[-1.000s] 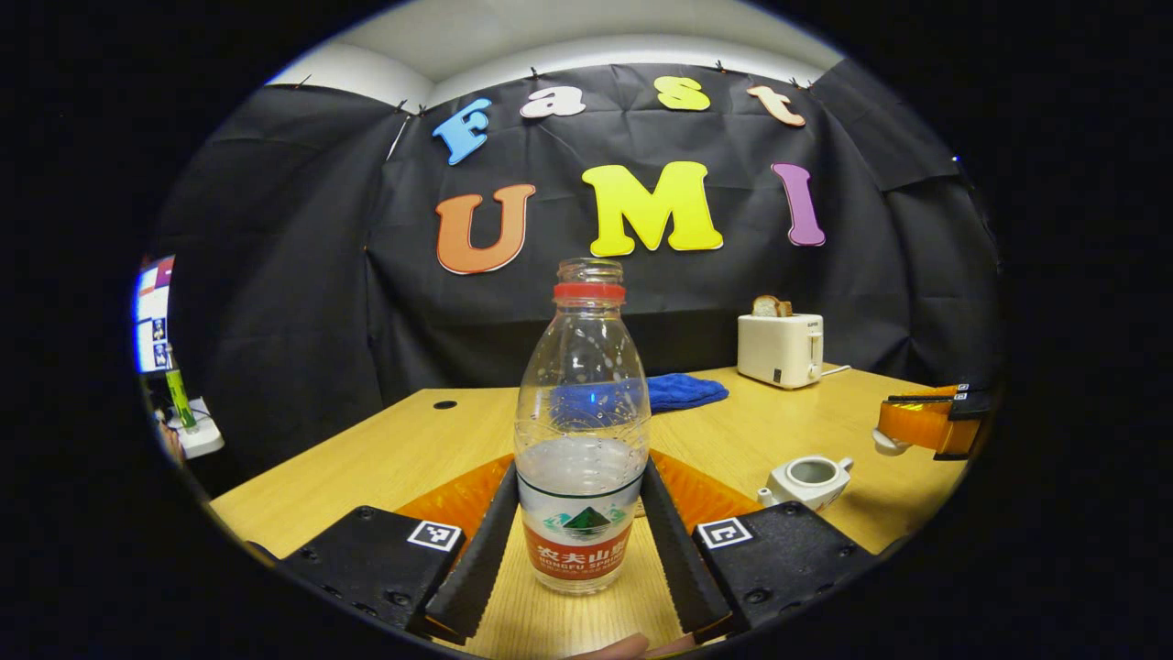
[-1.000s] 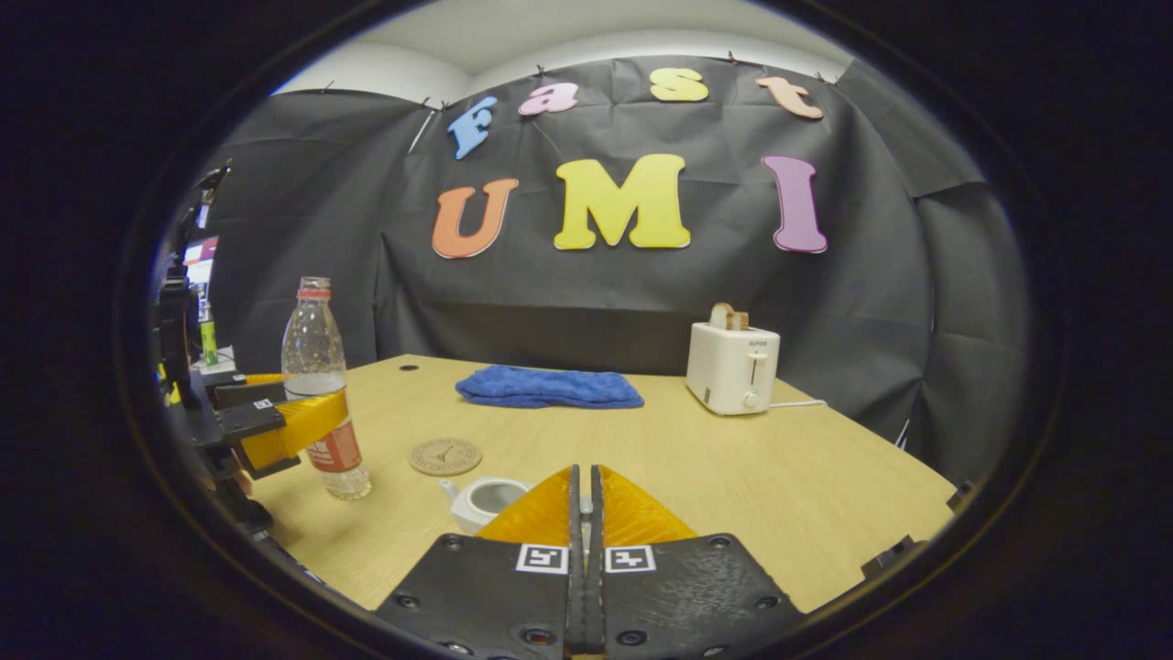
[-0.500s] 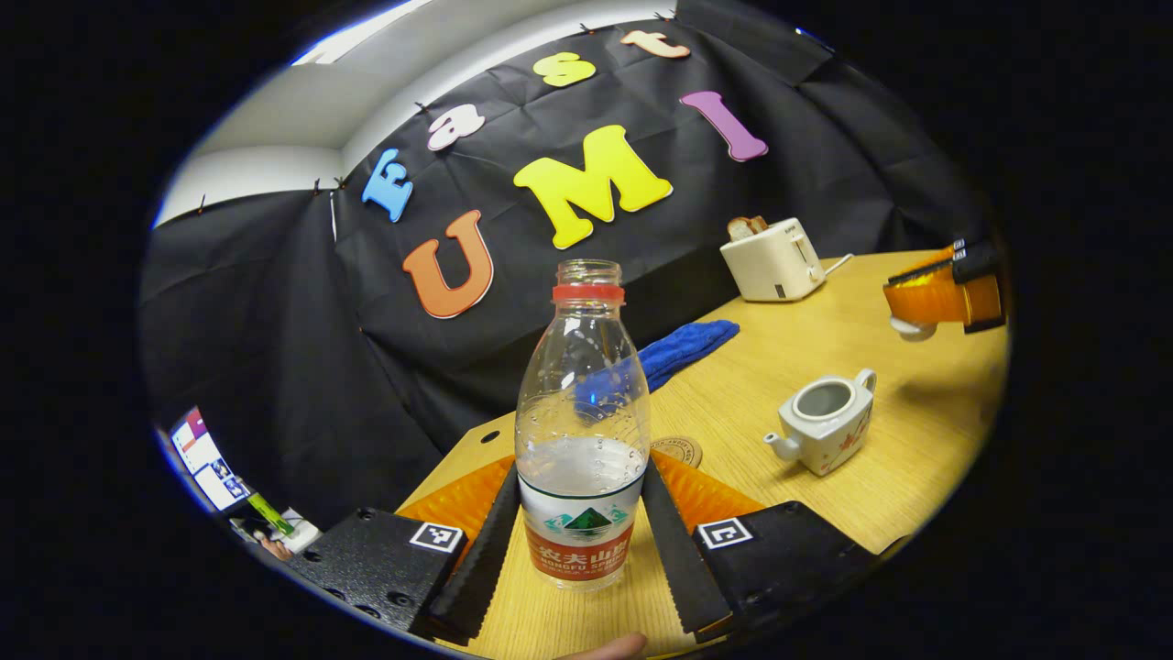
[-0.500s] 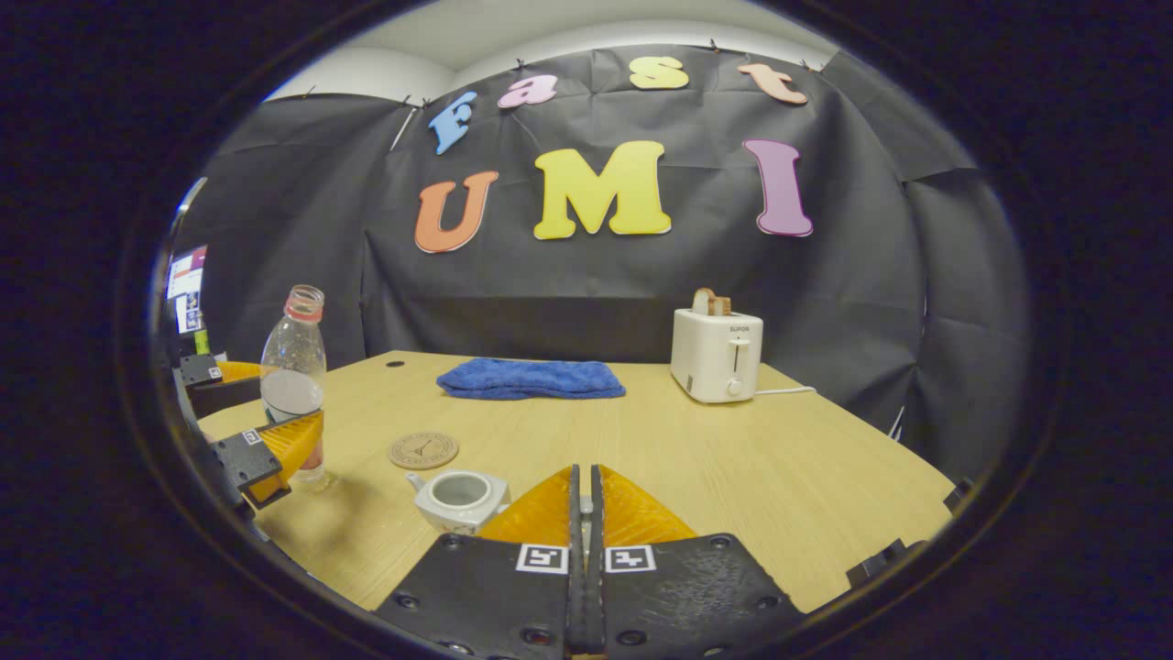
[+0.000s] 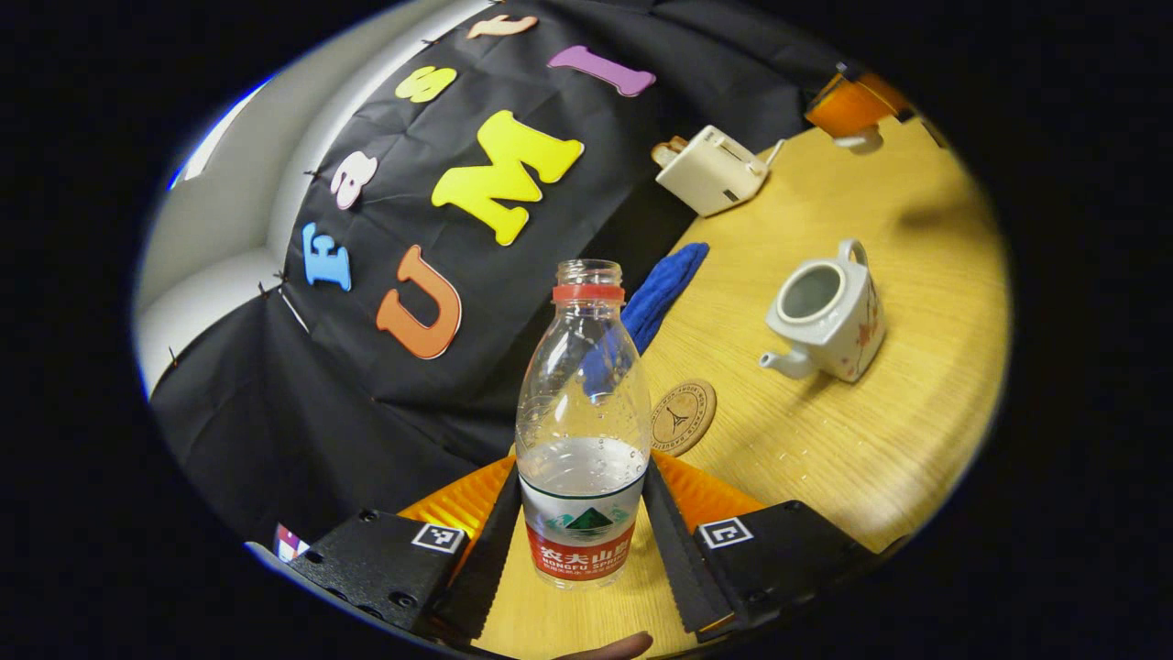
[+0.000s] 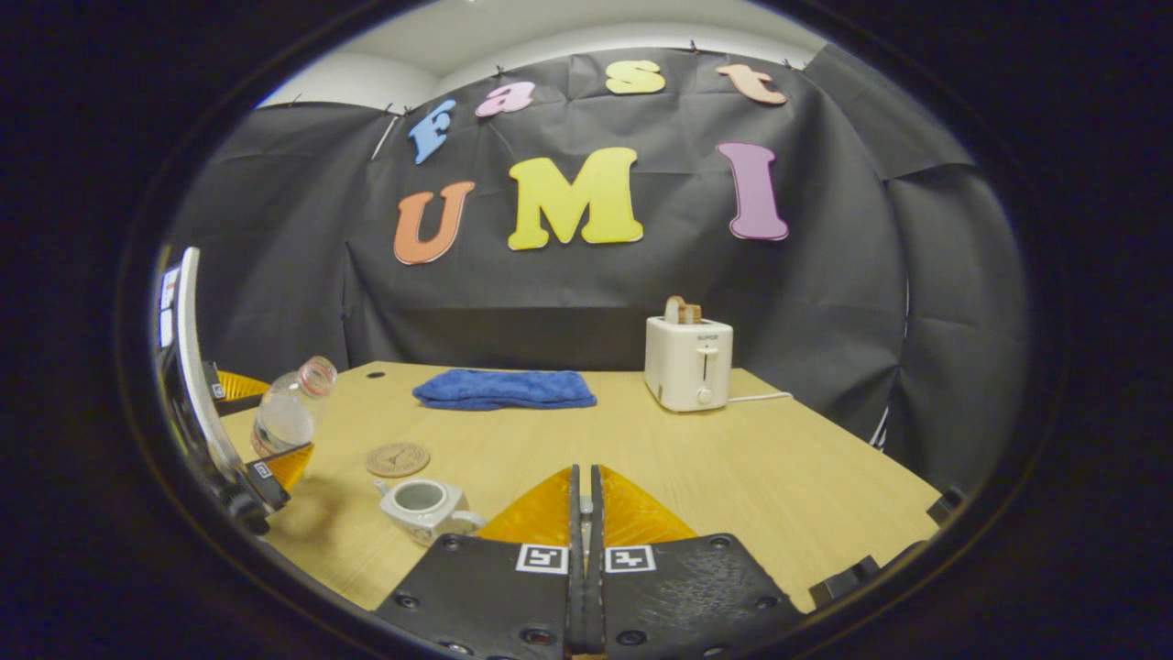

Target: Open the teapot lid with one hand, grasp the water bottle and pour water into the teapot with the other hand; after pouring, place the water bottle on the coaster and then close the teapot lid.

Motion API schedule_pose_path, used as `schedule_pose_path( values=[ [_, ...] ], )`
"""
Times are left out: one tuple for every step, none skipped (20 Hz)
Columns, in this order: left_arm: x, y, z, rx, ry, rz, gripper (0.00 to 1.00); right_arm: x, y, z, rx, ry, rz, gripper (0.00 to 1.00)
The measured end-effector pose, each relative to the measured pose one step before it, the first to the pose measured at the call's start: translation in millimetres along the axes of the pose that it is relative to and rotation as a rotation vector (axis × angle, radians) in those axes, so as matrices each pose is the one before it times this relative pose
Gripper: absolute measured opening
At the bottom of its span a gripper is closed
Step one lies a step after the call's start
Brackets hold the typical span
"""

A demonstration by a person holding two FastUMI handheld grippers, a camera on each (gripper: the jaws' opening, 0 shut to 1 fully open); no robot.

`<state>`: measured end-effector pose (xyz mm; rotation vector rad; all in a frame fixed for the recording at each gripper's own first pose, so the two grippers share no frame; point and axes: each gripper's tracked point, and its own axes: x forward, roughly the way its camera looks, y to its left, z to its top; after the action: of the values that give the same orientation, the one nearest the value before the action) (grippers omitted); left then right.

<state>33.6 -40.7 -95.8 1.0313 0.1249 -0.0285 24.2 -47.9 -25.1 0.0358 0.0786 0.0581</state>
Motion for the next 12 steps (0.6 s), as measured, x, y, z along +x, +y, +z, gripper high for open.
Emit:
schedule_pose_path(
  values=[
    [-2.11, -1.17, 2.82, 0.04263, -0.00152, 0.00052, 0.77, -0.13, -1.83, 1.71, 0.00189, -0.00253, -0.00233, 0.00],
    [-0.29, -1.49, 2.64, 0.03541, -0.01088, 0.00094, 0.77, -0.41, -2.32, 0.07, -0.00044, -0.00073, -0.00395, 0.01],
    [0.17, -1.55, 3.70, 0.03470, -0.01133, -0.00033, 0.77, 0.41, -1.65, 1.13, -0.00210, -0.00185, -0.00179, 0.01],
    [0.51, 1.04, 0.77, 0.02146, 0.00320, 0.00744, 0.77, -1.45, -0.85, -0.03, -0.00167, -0.00034, -0.00109, 0.01],
    [2.00, -2.05, -0.25, 0.02739, 0.00814, -0.00462, 0.76, -0.26, -1.05, 0.16, -0.00357, -0.00057, -0.00138, 0.00],
    [-0.63, -3.47, 0.30, 0.03324, 0.00676, -0.00835, 0.77, -0.13, -1.37, 1.09, -0.00405, -0.00305, -0.00433, 0.00],
    [-0.50, -0.20, -1.02, 0.03334, 0.00659, -0.00195, 0.77, 0.58, -1.29, 0.38, -0.00573, -0.00311, -0.00596, 0.00],
    [-0.26, -0.88, 0.11, 0.03938, 0.00546, -0.00005, 0.77, -0.30, -1.65, 0.85, -0.00433, -0.00253, -0.00618, 0.00],
    [-0.90, -0.91, 1.32, 0.04255, 0.00597, -0.00030, 0.77, -0.05, -0.57, -0.16, -0.00192, -0.00170, -0.00254, 0.00],
    [0.84, 0.21, -0.49, 0.03930, 0.00734, -0.00114, 0.77, 0.16, -0.17, 0.66, 0.00071, -0.00195, -0.00085, 0.01],
    [2.52, 0.75, -0.84, 0.03656, 0.00940, -0.00702, 0.77, -0.32, -0.76, -0.25, 0.00122, -0.00089, -0.00075, 0.01],
    [0.74, 2.00, 0.98, 0.03499, 0.00719, -0.00538, 0.77, 0.64, -0.64, 0.14, 0.00126, 0.00055, -0.00034, 0.00]
  ],
)
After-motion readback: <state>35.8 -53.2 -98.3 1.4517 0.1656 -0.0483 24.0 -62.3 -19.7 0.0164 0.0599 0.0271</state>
